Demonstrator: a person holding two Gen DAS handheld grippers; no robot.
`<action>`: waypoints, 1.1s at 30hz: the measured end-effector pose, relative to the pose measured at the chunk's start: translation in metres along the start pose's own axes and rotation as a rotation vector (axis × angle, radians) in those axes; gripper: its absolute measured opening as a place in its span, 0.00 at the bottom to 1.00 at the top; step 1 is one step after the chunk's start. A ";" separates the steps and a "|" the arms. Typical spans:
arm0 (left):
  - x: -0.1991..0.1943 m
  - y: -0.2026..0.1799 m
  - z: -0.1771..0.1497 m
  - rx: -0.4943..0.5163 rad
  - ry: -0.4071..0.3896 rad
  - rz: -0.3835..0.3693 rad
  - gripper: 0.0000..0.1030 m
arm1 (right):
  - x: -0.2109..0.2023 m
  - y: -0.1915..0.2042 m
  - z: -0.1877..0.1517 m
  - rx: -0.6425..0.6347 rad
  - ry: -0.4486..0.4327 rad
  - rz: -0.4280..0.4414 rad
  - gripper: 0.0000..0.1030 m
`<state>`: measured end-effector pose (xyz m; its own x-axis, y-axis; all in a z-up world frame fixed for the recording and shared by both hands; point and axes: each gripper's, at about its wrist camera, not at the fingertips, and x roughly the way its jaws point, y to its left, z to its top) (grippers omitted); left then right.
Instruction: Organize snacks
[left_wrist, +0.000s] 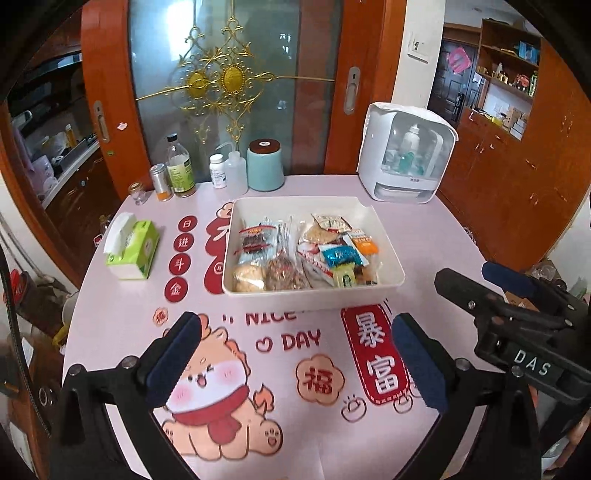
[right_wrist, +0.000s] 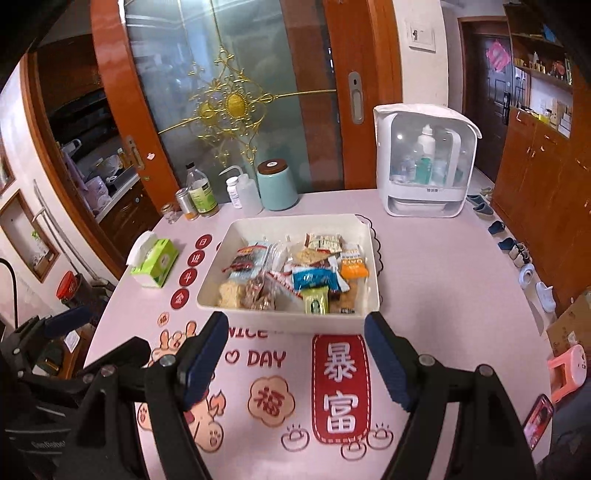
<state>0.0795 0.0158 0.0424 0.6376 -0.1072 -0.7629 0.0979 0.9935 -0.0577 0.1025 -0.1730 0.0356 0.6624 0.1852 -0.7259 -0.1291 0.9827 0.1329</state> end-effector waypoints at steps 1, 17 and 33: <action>-0.005 -0.001 -0.004 0.000 -0.003 0.010 0.99 | -0.005 0.001 -0.006 -0.001 0.001 0.003 0.75; -0.043 -0.004 -0.056 -0.023 0.020 0.064 0.99 | -0.039 0.008 -0.063 -0.018 0.066 0.020 0.75; -0.041 -0.004 -0.074 -0.084 0.075 0.070 0.99 | -0.063 0.006 -0.076 -0.016 0.045 -0.041 0.75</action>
<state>-0.0037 0.0190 0.0265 0.5815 -0.0377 -0.8127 -0.0107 0.9985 -0.0540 0.0046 -0.1795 0.0308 0.6333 0.1436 -0.7604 -0.1143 0.9892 0.0916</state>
